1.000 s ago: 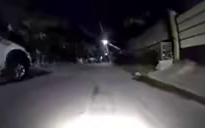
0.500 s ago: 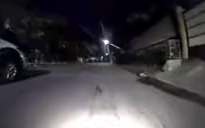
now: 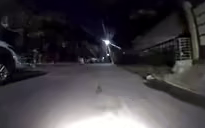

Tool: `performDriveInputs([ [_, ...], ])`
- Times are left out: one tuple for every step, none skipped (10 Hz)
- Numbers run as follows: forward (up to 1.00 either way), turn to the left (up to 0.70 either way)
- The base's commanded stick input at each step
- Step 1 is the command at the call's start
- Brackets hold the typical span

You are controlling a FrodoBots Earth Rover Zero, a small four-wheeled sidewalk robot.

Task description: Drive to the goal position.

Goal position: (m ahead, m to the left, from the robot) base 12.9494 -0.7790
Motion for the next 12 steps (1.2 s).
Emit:
performDriveInputs([
  [1.0,0.05],
  [1.0,0.05],
  [1.0,0.05],
  [1.0,0.05],
  [1.0,0.05],
  [1.0,0.05],
  [1.0,0.05],
  [1.0,0.05],
  [1.0,0.05],
  [1.0,0.05],
  [1.0,0.05],
  [1.0,0.05],
])
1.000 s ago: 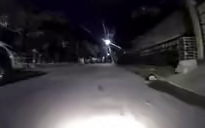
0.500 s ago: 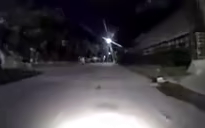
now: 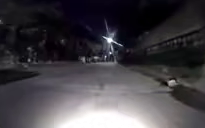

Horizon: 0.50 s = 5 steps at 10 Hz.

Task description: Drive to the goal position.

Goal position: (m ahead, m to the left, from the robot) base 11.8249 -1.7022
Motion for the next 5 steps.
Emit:
performDriveInputs([
  [1.0,0.05],
  [1.0,0.05],
  [1.0,0.05],
  [1.0,0.05],
  [1.0,0.05],
])
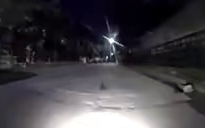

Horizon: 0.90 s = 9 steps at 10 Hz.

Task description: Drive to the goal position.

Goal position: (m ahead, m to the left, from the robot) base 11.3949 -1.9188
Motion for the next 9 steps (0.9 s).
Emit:
performDriveInputs([
  [1.0,-0.07],
  [1.0,-0.35],
  [1.0,-0.39],
  [1.0,-0.05],
  [1.0,0.04],
  [1.0,0.05],
  [1.0,0.05],
  [1.0,0.05],
  [1.0,0.05],
])
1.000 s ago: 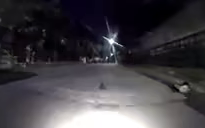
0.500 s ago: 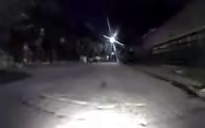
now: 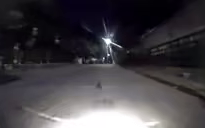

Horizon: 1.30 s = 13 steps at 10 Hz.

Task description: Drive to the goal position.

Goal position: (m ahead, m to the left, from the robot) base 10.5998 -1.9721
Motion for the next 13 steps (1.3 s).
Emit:
performDriveInputs([
  [1.0,0.05],
  [1.0,0.05],
  [1.0,0.05],
  [1.0,0.05],
  [1.0,0.05],
  [1.0,0.05],
  [1.0,0.05],
  [1.0,0.05],
  [1.0,0.05],
  [1.0,0.05],
  [1.0,0.05],
  [1.0,0.05],
  [1.0,0.05],
])
